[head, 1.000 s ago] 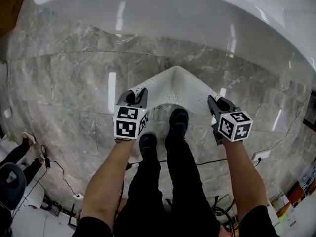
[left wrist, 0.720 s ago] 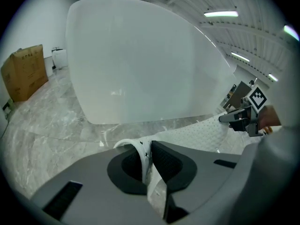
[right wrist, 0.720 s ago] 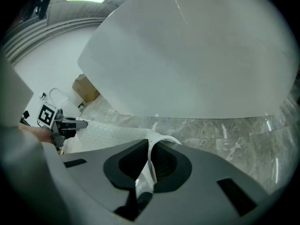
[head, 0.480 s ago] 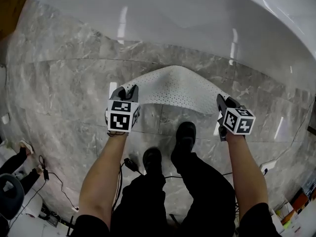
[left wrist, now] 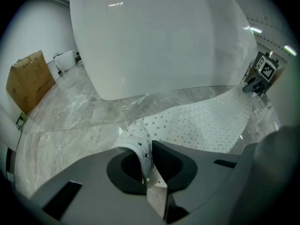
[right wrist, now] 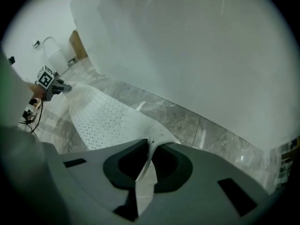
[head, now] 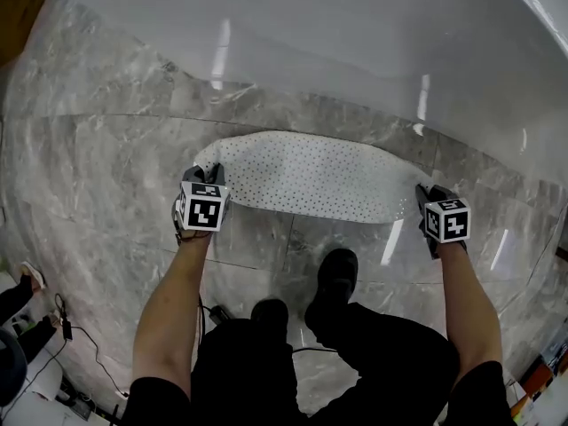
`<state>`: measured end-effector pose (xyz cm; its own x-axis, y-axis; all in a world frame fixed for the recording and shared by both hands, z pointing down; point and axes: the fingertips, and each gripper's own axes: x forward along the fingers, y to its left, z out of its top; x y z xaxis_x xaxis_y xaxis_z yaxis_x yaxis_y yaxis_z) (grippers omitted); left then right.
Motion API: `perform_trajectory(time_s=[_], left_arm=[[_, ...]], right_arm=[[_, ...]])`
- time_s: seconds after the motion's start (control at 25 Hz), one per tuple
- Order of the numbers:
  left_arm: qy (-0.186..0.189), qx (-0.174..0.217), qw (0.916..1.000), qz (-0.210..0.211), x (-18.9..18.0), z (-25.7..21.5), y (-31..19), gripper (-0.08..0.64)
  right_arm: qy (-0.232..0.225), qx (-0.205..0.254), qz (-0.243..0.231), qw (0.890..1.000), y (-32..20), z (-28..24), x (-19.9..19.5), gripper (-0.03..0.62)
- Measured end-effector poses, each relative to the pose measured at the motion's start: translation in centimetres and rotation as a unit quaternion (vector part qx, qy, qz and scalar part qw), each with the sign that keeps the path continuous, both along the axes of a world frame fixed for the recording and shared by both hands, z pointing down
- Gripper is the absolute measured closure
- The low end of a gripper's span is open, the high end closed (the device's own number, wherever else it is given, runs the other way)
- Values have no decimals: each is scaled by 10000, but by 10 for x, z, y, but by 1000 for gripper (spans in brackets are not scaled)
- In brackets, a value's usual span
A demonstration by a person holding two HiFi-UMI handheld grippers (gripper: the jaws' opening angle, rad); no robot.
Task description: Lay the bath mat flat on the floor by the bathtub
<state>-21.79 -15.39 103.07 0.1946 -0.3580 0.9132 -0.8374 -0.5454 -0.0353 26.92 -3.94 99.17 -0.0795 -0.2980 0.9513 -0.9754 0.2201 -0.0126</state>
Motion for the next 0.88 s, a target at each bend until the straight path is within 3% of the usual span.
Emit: perform_trajectory(time_s=[0.2,0.4,0.64,0.76,0.88], left_arm=[[-141,162,9997,-103,-12,28,-27,525],[-480,253,9980,338,-16,47,-50,517],[-281,-39,9991,315,-17,56,-56,509],[-125,208,9996,-127,-29,48,-61,430],[-604,637,9961,11,-49,40,-70,287]], right_arm=[[-70,-175,-159,9997,12,39,28,552],[116,-174,-672,9975,15,56,40,545],[-213,-135,-305,9992,23,61,49,510],[-561,-362,-259,9974,40,64,56,468],[-583,-244,114,9979,51,63,82,462]])
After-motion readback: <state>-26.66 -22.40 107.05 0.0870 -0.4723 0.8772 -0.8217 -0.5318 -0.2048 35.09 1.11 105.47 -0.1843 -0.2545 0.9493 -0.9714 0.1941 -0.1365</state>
